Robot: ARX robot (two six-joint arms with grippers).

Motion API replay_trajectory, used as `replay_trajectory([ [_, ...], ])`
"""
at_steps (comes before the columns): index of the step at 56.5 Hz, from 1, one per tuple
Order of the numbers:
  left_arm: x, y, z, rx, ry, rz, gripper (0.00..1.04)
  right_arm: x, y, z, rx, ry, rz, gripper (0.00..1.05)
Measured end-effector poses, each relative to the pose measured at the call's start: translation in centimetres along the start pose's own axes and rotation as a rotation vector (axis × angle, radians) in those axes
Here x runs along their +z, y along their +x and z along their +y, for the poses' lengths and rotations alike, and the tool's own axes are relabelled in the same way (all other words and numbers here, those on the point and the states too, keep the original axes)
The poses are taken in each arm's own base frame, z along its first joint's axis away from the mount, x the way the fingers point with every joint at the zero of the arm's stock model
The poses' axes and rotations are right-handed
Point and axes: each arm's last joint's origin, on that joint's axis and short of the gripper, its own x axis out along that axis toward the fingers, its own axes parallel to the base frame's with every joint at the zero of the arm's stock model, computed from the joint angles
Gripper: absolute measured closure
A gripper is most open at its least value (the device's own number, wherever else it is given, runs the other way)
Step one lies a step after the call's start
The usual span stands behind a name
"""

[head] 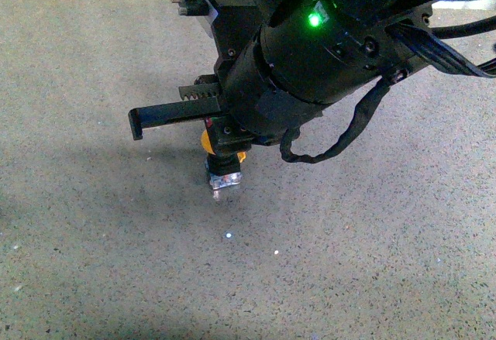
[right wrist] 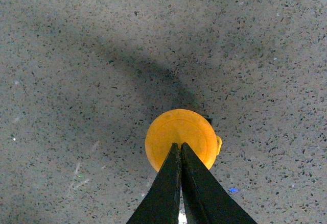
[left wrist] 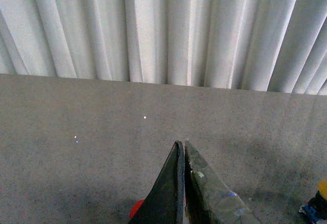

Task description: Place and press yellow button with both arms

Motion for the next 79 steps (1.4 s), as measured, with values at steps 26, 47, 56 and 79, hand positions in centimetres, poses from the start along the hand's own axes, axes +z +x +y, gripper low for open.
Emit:
replay_trajectory([
  [26,0.0,0.0,0.0,0.0,0.0,0.0,1.03,0.7,-6.1,-2.1,-0.019,0.053,-0.243,0.99],
  [47,0.0,0.0,0.0,0.001,0.0,0.0,1.03,-3.8,-14.4,-6.8,-0.364,0.054,-0.927,1.0],
  [56,0.0,0.0,0.0,0.0,0.0,0.0,1.03,-7.6,-16.1,-8.7,-0.368,0.035,-0.965,1.03],
  [79,0.0,0.0,0.0,0.0,0.0,0.0,1.03,-13.1,-17.4,-10.7,-0.378,0.031,-0.95,1.03],
])
